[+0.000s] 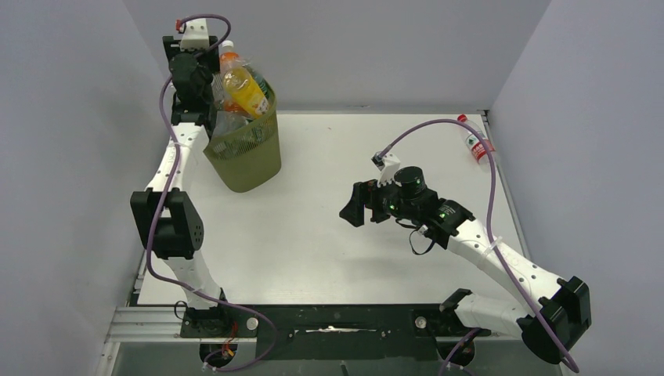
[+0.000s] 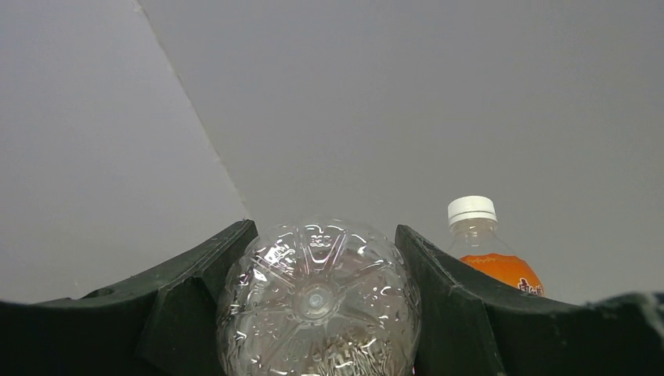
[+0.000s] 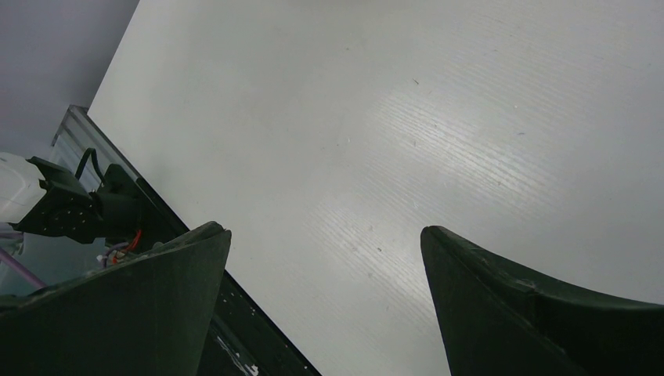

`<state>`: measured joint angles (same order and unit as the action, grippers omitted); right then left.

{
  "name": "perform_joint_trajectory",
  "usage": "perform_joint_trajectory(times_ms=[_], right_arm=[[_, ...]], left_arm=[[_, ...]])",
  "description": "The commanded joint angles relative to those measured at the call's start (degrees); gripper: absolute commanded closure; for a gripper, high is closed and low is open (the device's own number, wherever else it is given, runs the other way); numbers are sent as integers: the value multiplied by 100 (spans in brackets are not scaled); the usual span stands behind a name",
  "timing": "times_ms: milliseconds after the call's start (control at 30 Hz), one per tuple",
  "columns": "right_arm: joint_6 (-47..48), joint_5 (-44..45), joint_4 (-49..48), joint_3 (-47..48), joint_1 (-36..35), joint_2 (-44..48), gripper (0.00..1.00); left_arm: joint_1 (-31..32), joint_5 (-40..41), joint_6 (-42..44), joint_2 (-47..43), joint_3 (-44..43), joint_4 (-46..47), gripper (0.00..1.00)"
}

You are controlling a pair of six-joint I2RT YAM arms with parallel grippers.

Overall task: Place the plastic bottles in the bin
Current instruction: Place the plastic bottle in the trash bin.

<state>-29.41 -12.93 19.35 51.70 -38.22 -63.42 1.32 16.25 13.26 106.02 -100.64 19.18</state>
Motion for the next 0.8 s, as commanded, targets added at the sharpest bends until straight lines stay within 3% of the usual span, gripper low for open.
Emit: perform_joint_trajectory(times_ms=[0,100,267,767], right_arm=[[10,-78,-279,89,34,84,2],[23,-69,-257,119,34,75,2],[40,-76,-226,177,38,33,2],[-12,-73,-237,143,38,91,2]], left_arm=[[8,-134,-265,-297,-221,-234,41],[8,-165,-289,-316,-305,-358,30],[8,-210,-359,-351,-504,-633,21],[8,-586,-771,-691,-1098,-1470,18]])
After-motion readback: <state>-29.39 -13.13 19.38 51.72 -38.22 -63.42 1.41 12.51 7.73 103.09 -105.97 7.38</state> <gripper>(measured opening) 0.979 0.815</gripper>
